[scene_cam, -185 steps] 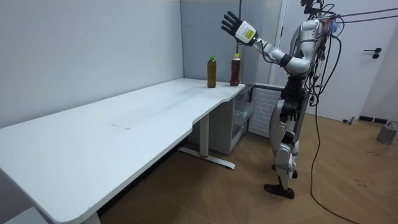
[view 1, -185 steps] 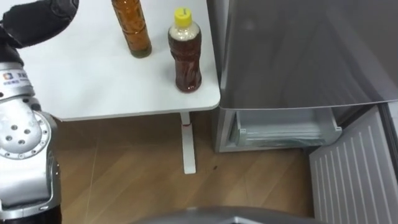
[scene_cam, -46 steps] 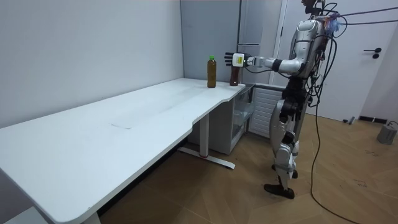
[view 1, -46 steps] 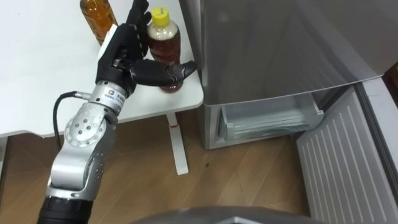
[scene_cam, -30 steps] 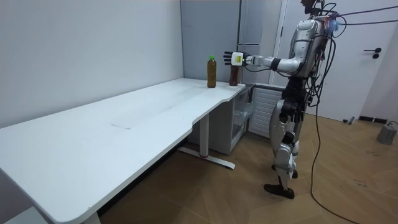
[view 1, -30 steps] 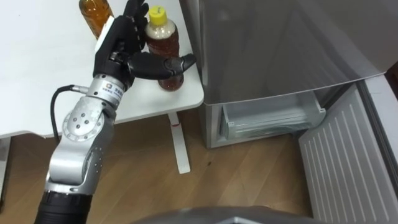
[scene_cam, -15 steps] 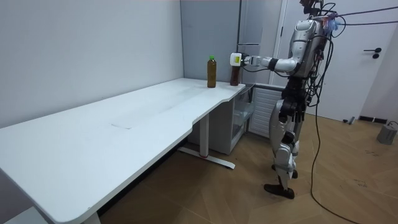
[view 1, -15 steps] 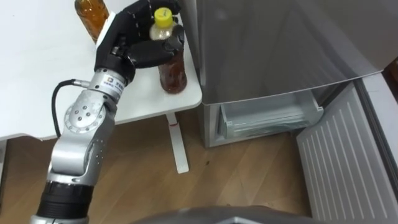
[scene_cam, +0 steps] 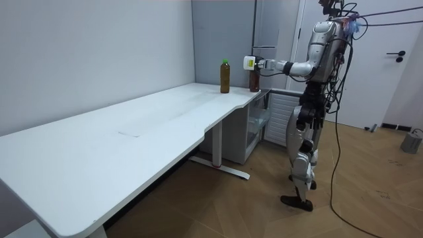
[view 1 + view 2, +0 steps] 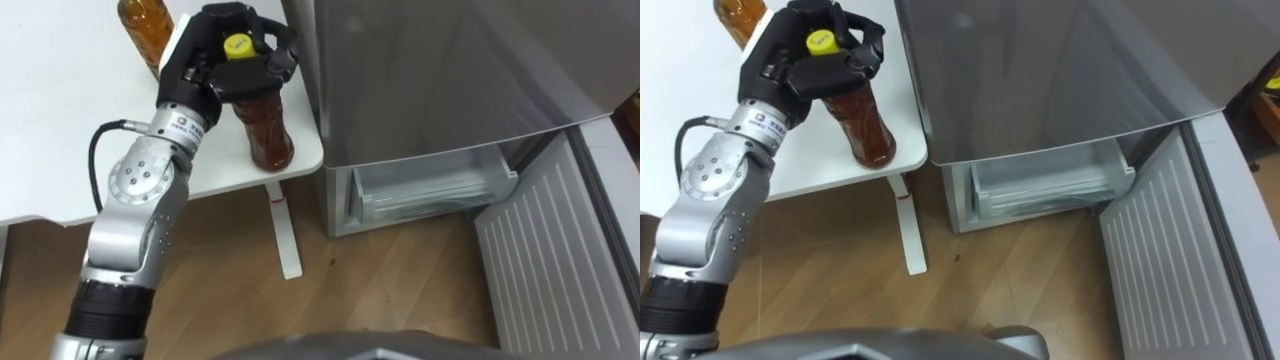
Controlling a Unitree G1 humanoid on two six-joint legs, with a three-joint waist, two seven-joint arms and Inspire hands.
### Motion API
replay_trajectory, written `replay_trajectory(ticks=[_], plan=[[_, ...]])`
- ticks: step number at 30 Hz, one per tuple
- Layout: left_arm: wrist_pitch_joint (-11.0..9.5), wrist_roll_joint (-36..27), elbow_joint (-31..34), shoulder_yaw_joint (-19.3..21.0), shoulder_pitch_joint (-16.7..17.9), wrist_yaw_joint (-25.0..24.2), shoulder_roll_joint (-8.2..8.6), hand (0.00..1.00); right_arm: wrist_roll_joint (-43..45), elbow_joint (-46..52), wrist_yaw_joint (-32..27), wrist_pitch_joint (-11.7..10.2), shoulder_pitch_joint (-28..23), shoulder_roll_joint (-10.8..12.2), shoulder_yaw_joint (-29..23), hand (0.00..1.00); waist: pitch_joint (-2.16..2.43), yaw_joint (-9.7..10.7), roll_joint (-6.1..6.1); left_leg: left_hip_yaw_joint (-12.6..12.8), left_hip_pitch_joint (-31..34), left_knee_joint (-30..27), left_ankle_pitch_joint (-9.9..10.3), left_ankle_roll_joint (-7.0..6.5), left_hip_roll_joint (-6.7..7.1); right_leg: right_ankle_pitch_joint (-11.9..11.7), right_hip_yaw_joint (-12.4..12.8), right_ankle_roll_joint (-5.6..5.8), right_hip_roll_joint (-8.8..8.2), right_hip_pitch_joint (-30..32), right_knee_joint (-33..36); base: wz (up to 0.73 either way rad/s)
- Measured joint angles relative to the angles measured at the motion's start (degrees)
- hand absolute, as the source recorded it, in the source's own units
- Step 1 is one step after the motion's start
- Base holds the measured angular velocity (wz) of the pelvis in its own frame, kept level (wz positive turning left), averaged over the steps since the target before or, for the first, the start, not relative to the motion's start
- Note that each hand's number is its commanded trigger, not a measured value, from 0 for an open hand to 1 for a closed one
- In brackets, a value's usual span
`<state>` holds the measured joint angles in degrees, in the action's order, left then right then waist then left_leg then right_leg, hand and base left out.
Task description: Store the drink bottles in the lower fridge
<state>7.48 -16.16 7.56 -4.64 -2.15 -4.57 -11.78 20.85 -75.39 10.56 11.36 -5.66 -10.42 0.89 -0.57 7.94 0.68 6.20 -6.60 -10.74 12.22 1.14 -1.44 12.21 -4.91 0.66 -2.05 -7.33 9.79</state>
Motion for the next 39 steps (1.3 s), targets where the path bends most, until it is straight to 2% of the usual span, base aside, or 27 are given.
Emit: replay_trajectory(ticks=[16,19,21,24,29,32,35,39], plan=[[-0.4,-2.9,-0.3,-0.1,0.0,-0.2,0.81,1.00,-0.4,0.1,-2.5,-0.3,1.2,0.2,0.1,0.00,-0.04,-0.1,0.98,-0.1,0.1,0.0,0.0,0.00,-0.01,0.0,-0.2,0.00,0.00,-0.1,0.0,0.00],[-0.4,-5.4,-0.7,-0.2,0.0,-0.2,1.11,1.00,-0.7,0.1,-3.2,-0.3,1.2,0.4,0.1,0.00,-0.03,-0.1,0.96,-0.1,0.1,-0.1,0.0,0.00,-0.01,0.0,-0.3,0.00,0.00,0.0,0.0,0.00],[-0.2,-7.6,-0.8,-0.7,0.0,-0.2,1.37,1.00,-0.6,-0.1,-3.7,-0.4,1.3,0.7,0.1,0.00,0.24,-0.1,0.52,0.0,0.1,-0.1,0.0,0.00,-0.03,0.0,-0.5,-0.01,0.00,0.0,0.0,0.00],[0.4,-12.7,-0.9,-2.4,0.0,-0.2,1.43,1.00,-0.8,-0.1,-3.8,-0.5,1.5,1.0,0.1,0.00,0.15,-0.1,0.66,0.0,0.1,0.0,0.0,0.00,-0.03,0.0,-0.7,-0.04,-0.03,-0.1,0.0,0.00],[0.8,-20.4,-2.1,-2.5,0.0,-0.3,1.66,1.00,-3.3,0.0,-4.7,-1.5,2.2,1.1,-0.1,0.00,0.08,0.0,0.69,0.1,0.0,0.0,0.0,0.00,-0.07,-0.1,-0.6,-0.07,-0.01,-0.2,0.3,0.00],[0.8,-20.4,-2.1,-2.5,0.0,-0.3,1.54,1.00,-3.2,2.1,-4.8,-1.3,2.3,1.0,0.0,0.00,0.02,-0.4,0.59,0.3,0.0,0.0,0.0,0.00,-0.11,-0.1,-0.4,-0.08,0.00,0.0,0.9,-0.03],[0.8,-20.9,-2.7,-2.5,0.0,-0.3,1.66,1.00,-4.4,6.1,-4.9,-2.1,2.6,1.1,0.0,0.00,-0.03,-0.7,0.57,0.8,0.0,0.0,0.0,0.00,-0.16,-0.1,-0.2,-0.08,-0.01,0.4,1.0,-0.05],[0.8,-21.0,-3.2,-2.5,0.2,-0.3,2.11,1.00,-5.4,8.6,-6.7,-2.1,2.5,1.1,0.0,0.00,-0.01,-2.1,0.50,0.9,0.1,-0.1,0.0,0.00,-0.25,-0.1,-0.2,-0.12,0.04,0.7,0.9,-0.01]])
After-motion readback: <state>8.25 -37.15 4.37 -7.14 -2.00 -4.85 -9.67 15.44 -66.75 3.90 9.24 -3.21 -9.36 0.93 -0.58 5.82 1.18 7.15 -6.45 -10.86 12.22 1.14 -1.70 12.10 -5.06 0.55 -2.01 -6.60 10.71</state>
